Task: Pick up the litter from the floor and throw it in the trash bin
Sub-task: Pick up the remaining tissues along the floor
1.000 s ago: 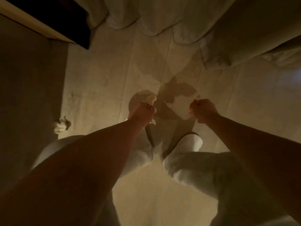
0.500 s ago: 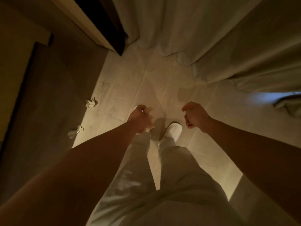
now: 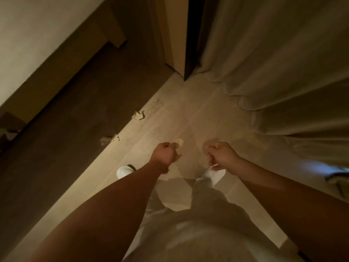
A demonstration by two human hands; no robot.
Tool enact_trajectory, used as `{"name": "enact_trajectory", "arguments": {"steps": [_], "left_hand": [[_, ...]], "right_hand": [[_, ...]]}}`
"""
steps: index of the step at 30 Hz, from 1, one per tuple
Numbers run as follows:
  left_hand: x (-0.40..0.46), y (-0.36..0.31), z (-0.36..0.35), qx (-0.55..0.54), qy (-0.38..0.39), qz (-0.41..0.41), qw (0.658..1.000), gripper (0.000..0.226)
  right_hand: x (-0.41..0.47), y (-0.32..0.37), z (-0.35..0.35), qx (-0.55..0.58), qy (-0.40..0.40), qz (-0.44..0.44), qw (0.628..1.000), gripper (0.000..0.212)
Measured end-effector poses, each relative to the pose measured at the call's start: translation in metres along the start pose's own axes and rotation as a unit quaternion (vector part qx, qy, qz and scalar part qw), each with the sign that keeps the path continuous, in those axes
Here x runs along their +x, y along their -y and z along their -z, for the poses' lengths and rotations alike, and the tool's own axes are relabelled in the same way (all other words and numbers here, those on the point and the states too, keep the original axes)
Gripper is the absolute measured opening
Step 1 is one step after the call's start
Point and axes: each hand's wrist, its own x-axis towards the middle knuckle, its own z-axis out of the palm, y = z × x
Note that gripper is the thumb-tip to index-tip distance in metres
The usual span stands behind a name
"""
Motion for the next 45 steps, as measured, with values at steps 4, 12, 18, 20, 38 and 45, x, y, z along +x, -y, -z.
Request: {"name": "enact_trajectory", "arguments": {"steps": [4, 12, 18, 20, 38, 45], "left_hand": [[0.020, 0.056, 0.080, -0.048, 0.003, 0.052, 0.997, 0.046], [0.052, 0.152, 0.237, -0.098, 0.006, 0.127, 0.987, 0.039], [0.095, 0.195, 0.299, -0.071, -0.068, 0.122, 0.988, 0.040], [0.118, 0.211, 0.308, -0.058, -0.089, 0.130, 0.986, 0.050], [0.466, 0.302, 0.295, -0.016, -0.157, 0.133, 0.978, 0.046], [0.597, 0.349, 0.295, 0.048, -0.143, 0.156, 0.976, 0.036]], "right_hand": [[0.009, 0.026, -0.091, 0.009, 0.000, 0.011, 1.000, 0.023], [0.031, 0.064, -0.238, -0.079, 0.003, 0.056, 0.995, 0.024], [0.094, 0.062, -0.304, -0.162, -0.013, 0.052, 0.985, 0.028], [0.124, 0.060, -0.318, -0.187, -0.004, 0.059, 0.981, 0.033], [0.479, 0.045, -0.406, -0.332, -0.010, 0.134, 0.934, 0.043], [0.602, 0.049, -0.444, -0.406, -0.029, 0.248, 0.879, 0.062]]}}
